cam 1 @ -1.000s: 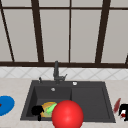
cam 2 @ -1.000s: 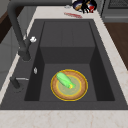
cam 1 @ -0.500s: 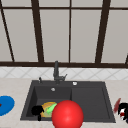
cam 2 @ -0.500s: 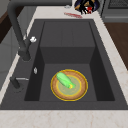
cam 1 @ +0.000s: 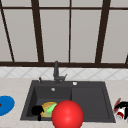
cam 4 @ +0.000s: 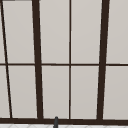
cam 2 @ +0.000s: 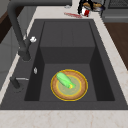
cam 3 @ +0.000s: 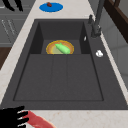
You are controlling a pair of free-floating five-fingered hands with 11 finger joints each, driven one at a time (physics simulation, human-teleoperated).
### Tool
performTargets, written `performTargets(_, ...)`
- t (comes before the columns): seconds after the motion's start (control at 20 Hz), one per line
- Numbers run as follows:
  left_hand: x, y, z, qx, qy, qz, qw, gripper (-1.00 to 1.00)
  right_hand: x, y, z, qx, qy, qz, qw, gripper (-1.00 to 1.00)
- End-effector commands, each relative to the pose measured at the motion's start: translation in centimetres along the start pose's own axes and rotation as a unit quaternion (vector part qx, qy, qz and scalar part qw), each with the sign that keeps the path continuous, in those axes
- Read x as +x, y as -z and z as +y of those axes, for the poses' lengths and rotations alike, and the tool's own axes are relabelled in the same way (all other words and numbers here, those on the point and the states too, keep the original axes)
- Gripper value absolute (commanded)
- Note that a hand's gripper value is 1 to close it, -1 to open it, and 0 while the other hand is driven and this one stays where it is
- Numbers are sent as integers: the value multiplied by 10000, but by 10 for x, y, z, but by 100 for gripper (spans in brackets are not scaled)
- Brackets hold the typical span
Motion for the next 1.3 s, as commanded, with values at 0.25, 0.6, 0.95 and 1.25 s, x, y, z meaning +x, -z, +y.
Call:
performTargets(0.25,0,0,0,0,0,0,10000,0,-12,-8,-37,121,-115,-143,9998,-100)
performTargets(0.6,0,0,0,0,0,0,10000,0,-23,-18,-63,249,-65,-149,9996,-100)
performTargets(0.95,0,0,0,0,0,0,10000,0,-40,-35,-69,291,123,-107,9994,-100)
performTargets(1.25,0,0,0,0,0,0,10000,0,-51,-54,-69,225,288,153,9992,-100)
